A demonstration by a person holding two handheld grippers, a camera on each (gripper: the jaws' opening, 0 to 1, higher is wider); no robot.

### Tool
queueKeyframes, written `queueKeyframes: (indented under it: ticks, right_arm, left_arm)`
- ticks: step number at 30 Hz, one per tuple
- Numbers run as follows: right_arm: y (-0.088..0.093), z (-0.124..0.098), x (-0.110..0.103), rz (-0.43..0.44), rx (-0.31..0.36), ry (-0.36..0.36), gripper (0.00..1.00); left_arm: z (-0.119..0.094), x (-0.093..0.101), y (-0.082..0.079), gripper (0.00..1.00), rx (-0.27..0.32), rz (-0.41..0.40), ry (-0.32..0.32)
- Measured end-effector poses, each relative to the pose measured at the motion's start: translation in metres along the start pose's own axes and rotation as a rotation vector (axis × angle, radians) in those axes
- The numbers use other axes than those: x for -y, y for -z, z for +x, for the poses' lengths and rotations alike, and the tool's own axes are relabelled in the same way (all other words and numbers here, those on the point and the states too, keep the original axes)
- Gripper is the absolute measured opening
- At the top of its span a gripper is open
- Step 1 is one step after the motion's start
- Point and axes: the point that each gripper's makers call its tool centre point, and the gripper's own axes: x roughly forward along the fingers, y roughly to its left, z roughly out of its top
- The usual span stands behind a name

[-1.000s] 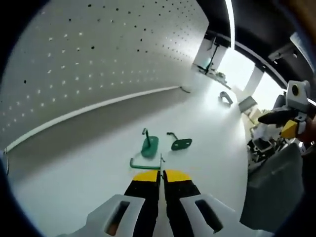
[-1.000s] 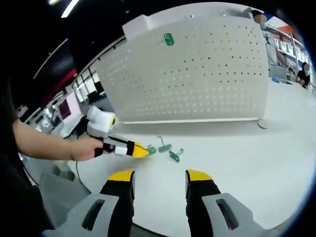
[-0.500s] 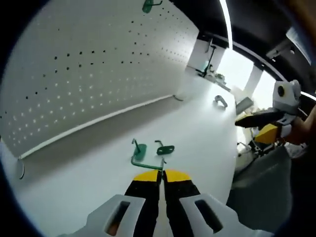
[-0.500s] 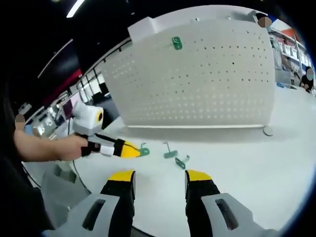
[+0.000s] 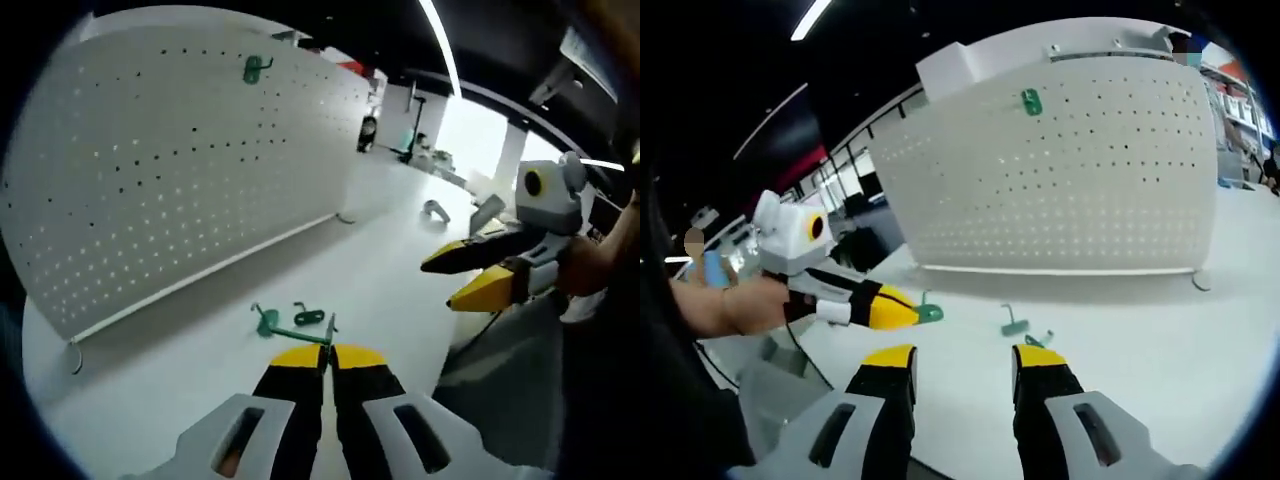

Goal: Insert the hook assembly into the mounting plate slot until the hook locks in place.

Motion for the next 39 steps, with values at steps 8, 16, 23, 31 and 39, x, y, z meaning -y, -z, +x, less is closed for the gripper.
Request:
queueKeyframes:
  ticks: [8,16,23,31,39]
  right_arm:
    - [-0.017,0.008,-0.024,0.025,0.027,-0.065,0.35]
    - [-0.038,0.016,-0.040,0.063,0.084,-0.111,0.35]
    - [-0.050,0.015,-0.041,0.113,0.119,-0.123,0.34]
    - [-0.048,0.018,-0.047,0.161,0.122,-0.144,0.31]
    - [-0.051,0.017,-0.048,0.363,0.148,-0.191,0.27]
  left_arm:
    - [-0.016,0.012,-0.008,0.02,0.049,0.056,-0.038]
    - [-0.024,0.027,-0.025,0.02,0.127,0.031,-0.020]
    - [-0.031,0.034,-0.031,0.02,0.155,0.033,-0.017]
    - [-0.039,0.045,-0.044,0.02,0.218,0.017,0.003]
    - [-0.042,0.053,-0.052,0.02,0.262,0.014,0.019]
